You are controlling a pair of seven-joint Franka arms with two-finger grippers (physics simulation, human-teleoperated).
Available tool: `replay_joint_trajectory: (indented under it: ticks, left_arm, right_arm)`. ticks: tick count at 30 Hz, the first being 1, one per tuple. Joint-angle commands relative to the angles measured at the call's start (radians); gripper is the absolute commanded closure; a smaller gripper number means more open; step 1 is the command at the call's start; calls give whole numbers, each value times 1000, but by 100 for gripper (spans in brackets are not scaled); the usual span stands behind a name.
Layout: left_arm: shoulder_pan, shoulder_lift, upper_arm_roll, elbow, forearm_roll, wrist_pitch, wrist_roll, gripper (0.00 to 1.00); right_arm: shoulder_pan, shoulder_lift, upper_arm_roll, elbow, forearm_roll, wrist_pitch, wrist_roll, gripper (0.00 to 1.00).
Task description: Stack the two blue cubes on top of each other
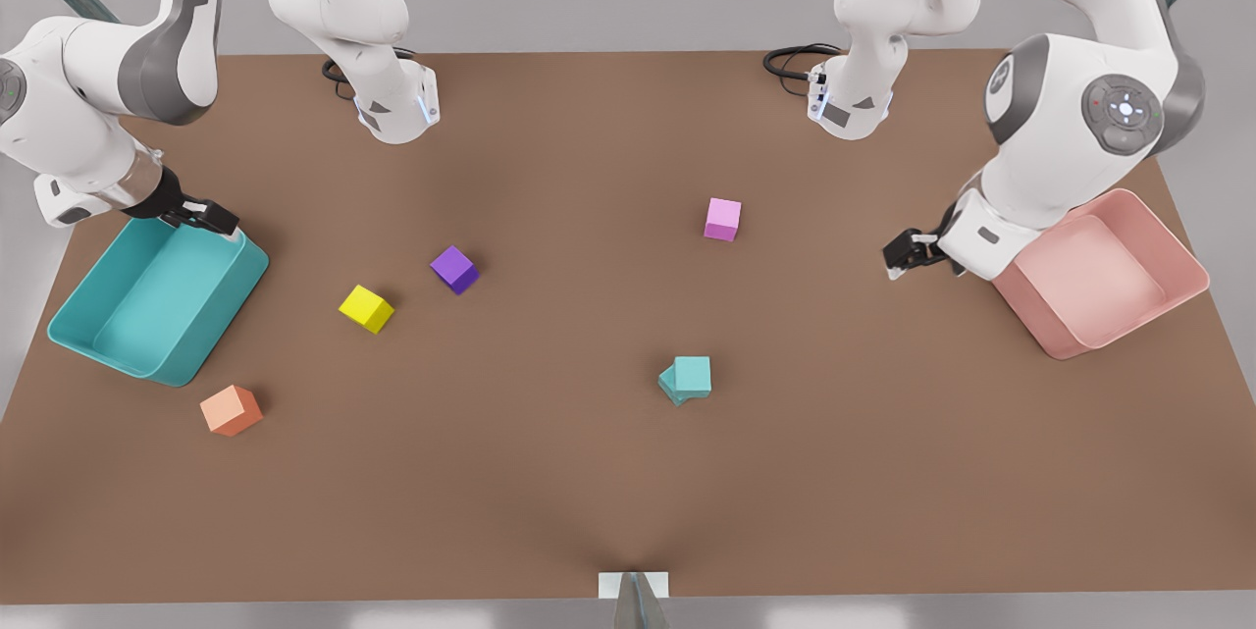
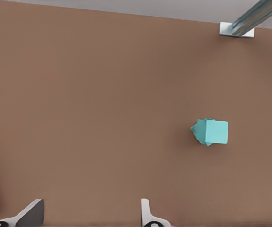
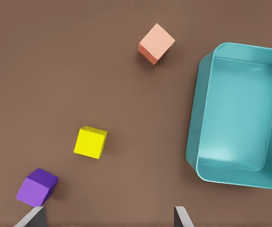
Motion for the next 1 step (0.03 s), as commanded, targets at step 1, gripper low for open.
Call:
replay_joint_trajectory:
  ticks: [1]
  left_arm:
    - [-3, -1, -1, 1, -2, -12, 305, 0]
  right_arm:
    - [0, 0, 0, 2, 1, 1, -4, 0]
